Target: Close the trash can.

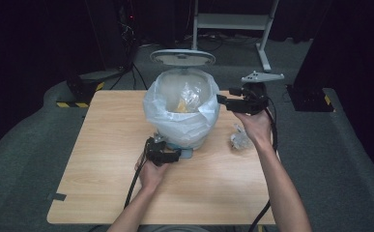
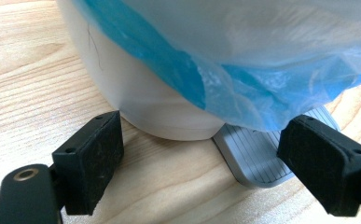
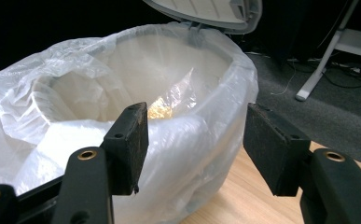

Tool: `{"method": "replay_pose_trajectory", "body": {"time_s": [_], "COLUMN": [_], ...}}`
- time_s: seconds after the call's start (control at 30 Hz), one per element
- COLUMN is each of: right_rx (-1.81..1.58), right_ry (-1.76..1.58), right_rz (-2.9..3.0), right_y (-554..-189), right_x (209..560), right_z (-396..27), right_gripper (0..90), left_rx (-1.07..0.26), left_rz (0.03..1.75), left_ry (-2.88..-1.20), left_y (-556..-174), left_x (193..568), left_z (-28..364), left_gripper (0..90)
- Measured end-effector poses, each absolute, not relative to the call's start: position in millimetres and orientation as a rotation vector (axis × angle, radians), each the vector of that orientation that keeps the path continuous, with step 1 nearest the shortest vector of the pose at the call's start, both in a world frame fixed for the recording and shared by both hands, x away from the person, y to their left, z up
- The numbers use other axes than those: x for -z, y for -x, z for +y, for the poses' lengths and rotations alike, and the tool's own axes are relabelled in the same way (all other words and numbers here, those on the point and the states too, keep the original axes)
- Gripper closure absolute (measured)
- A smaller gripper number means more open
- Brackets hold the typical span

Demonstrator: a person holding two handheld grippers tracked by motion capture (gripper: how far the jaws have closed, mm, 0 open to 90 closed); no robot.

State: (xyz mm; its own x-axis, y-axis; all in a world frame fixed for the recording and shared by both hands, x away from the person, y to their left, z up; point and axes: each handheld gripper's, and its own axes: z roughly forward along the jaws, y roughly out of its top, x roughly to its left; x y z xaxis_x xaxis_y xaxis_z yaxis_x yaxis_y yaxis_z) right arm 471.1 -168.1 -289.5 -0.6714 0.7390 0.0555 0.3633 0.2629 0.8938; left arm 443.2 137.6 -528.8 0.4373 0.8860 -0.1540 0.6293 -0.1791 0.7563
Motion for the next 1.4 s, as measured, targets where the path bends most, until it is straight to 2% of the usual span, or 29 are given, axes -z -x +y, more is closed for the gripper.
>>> {"method": "replay_pose_trajectory", "body": {"time_s": [0.87,1.4], "right_rx": [-1.382,-1.328], "right_ry": [-1.112,-1.246], "right_rz": [2.095,2.084], "right_y": [-457,-459], "right_x": [326,377], "right_z": [-207,-227], "right_gripper": [37.6,33.6], "left_rx": [-0.412,-0.412], "left_rz": [1.281,1.281], "left_ry": [-1.903,-1.903], "left_y": [-443,-443], "left_x": [529,529], "left_z": [138,138], "left_gripper": [14.4,14.4]}}
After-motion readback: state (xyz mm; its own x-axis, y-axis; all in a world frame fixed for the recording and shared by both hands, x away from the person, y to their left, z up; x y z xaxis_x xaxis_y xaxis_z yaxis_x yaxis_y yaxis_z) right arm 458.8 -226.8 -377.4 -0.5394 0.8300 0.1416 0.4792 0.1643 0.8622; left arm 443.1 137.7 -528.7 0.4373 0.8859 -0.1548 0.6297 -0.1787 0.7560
